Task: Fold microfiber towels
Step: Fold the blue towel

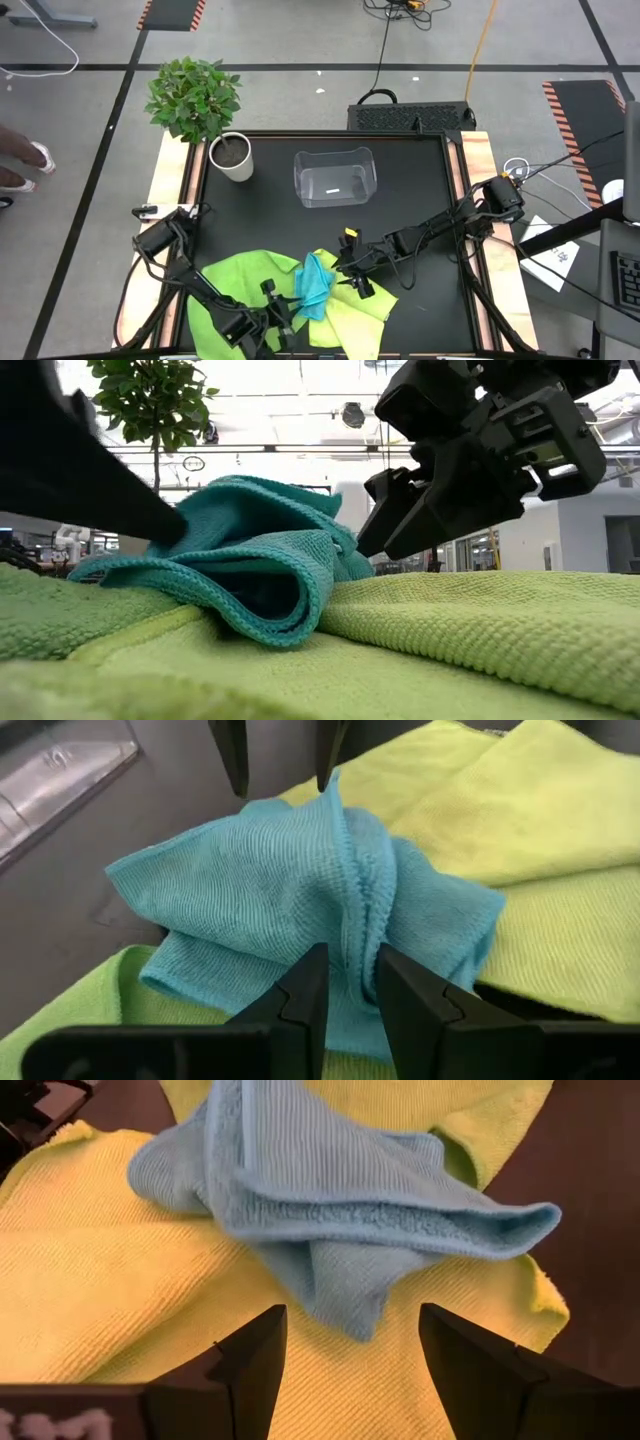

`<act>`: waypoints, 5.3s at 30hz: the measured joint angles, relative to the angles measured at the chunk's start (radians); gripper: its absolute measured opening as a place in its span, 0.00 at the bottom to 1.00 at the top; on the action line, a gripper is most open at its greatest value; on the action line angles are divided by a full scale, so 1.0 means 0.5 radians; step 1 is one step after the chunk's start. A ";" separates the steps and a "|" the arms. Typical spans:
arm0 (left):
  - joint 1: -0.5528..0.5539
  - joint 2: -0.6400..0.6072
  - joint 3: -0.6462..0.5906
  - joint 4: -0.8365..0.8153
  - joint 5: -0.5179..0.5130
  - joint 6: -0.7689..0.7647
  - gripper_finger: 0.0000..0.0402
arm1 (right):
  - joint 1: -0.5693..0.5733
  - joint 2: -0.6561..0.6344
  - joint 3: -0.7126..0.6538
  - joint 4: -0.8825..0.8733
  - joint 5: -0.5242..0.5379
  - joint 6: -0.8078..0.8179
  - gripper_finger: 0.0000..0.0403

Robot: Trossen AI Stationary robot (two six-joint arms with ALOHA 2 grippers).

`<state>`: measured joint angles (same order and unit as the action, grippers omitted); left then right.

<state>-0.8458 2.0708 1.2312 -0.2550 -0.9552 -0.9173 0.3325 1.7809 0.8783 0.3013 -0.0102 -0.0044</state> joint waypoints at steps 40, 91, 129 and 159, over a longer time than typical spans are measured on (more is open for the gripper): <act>-0.189 0.001 -0.001 -0.170 -0.086 -0.261 0.00 | -0.311 0.163 0.001 0.138 -0.311 -0.028 0.01; 0.010 0.057 0.001 -0.532 -0.057 -0.867 0.09 | -0.268 0.162 -0.002 0.016 -0.356 -0.007 0.01; -0.079 0.037 0.146 -0.797 -0.135 -0.861 0.09 | 0.064 -0.217 -0.002 -0.124 -0.078 -0.120 0.43; -0.092 0.039 0.144 -0.913 -0.135 -0.749 0.09 | 0.347 0.187 0.009 0.782 0.052 0.330 0.43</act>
<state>-0.8921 2.0903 1.3033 -0.7113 -1.0225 -1.2916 0.5060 1.8745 0.8828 0.6926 0.0156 0.1604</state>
